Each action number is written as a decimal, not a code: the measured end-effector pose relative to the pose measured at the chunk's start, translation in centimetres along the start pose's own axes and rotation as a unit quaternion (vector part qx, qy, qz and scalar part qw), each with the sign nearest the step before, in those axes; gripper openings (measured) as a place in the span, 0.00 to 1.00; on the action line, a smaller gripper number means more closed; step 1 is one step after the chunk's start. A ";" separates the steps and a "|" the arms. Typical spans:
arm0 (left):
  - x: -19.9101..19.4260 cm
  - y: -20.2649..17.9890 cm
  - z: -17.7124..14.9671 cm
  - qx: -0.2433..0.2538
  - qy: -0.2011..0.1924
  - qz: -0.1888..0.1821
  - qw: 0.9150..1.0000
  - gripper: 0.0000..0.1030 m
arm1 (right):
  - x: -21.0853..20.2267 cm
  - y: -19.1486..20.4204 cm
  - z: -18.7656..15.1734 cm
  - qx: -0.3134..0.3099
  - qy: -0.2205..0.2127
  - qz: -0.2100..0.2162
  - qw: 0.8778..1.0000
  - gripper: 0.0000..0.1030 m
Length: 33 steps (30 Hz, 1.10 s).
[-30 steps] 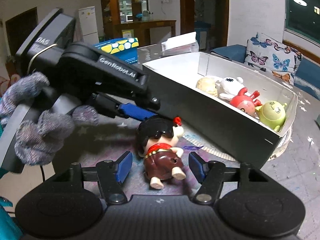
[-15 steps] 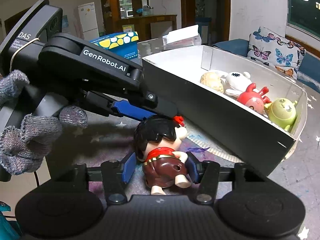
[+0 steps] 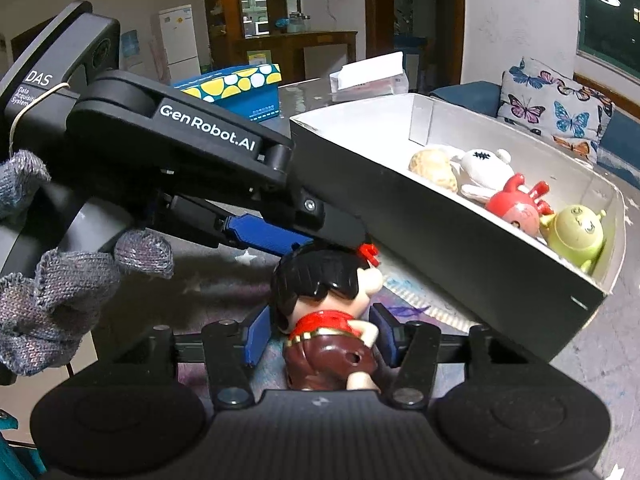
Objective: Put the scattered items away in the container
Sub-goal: 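Close the right gripper around the black-haired doll's body, then lift the doll with the right gripper and lower it into the box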
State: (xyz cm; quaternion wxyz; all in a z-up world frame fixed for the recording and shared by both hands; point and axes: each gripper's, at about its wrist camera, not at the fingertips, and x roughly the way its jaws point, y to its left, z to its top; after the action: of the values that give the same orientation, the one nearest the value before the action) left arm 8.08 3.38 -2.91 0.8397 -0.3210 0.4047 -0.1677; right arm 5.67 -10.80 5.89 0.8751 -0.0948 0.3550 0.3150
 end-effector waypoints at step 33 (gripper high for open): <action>-0.2 -8.2 6.5 0.089 -0.053 -0.047 0.994 0.40 | -4.8 -3.9 6.8 -0.017 -0.076 -0.045 0.996 0.51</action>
State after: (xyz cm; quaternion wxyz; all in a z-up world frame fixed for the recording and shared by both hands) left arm 12.88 0.09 5.76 0.8762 -0.2723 0.3279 -0.2251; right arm 9.24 -13.57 13.91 0.9112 -0.1011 0.2776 0.2871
